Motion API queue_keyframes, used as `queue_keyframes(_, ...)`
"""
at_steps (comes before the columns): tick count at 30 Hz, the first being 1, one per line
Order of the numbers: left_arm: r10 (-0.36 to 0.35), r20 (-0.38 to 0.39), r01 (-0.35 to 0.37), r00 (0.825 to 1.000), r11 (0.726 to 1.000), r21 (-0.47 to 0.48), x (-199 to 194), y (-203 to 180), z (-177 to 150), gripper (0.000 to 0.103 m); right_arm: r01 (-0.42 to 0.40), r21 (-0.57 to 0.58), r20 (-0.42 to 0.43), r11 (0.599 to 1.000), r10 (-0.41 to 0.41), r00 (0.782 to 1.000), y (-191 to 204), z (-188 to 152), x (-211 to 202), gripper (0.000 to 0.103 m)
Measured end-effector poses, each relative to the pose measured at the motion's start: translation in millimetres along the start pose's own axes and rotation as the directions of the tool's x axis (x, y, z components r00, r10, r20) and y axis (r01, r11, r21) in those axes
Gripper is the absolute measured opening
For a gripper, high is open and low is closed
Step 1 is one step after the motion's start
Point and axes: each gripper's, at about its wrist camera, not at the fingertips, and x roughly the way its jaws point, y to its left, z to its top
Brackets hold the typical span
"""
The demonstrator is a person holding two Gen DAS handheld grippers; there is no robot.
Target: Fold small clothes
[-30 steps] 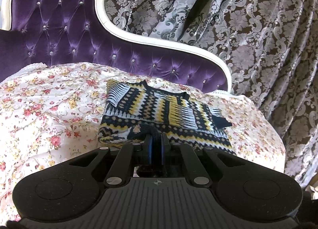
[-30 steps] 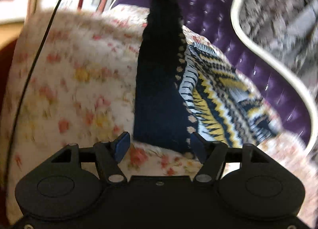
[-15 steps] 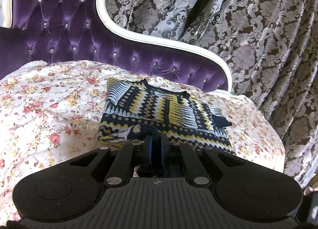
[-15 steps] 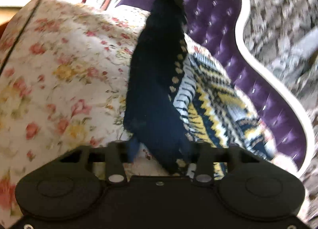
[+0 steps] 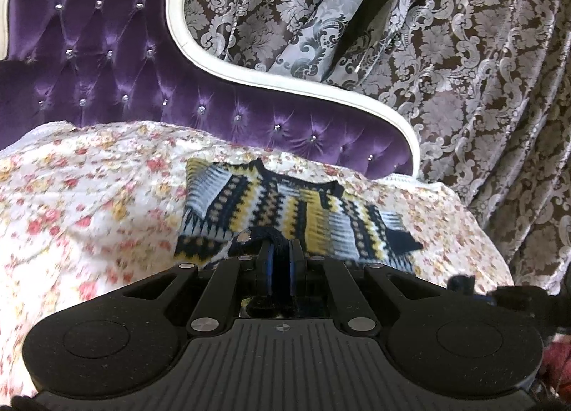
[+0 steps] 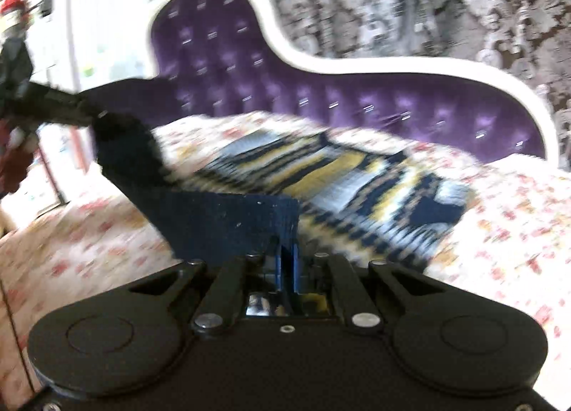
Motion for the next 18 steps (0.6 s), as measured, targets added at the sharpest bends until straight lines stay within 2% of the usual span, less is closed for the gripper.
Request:
queue_keyframes(6, 0.03, -0.047, -0.03, 0.998, 0.999, 0.011, 57, 6, 22, 0.008, 0.032, 0.165, -0.036, 0.986, -0.026, 0.999, -44, 11, 46, 0.01)
queue_keyframes(12, 0.087, -0.092, -0.083, 0.992, 0.995, 0.049, 106, 18, 27, 0.01, 0.074, 0.28, -0.096, 0.957, -0.048, 0.994, -75, 0, 84, 0.011)
queue_keyframes(13, 0.097, -0.094, -0.092, 0.991, 0.994, 0.054, 110, 21, 28, 0.013, 0.08, 0.292, -0.105, 0.953, -0.051, 0.993, -80, -2, 89, 0.011)
queue_keyframes(14, 0.099, -0.095, -0.095, 0.991, 0.994, 0.051, 113, 26, 29, 0.02, 0.085, 0.307, -0.112, 0.948, -0.053, 0.992, -84, -5, 94, 0.011)
queue_keyframes(15, 0.097, -0.092, -0.093, 0.991, 0.995, 0.039, 115, 30, 31, 0.038, 0.086, 0.32, -0.115, 0.944, -0.051, 0.992, -87, -8, 96, 0.011)
queue_keyframes(16, 0.088, -0.085, -0.087, 0.992, 0.996, 0.023, 116, 35, 32, 0.047, 0.082, 0.338, -0.116, 0.938, -0.045, 0.992, -90, -11, 98, 0.011)
queue_keyframes(18, 0.069, -0.093, -0.068, 0.993, 0.998, 0.014, 118, 43, 32, 0.049, 0.07, 0.363, -0.113, 0.929, -0.031, 0.993, -95, -15, 99, 0.011)
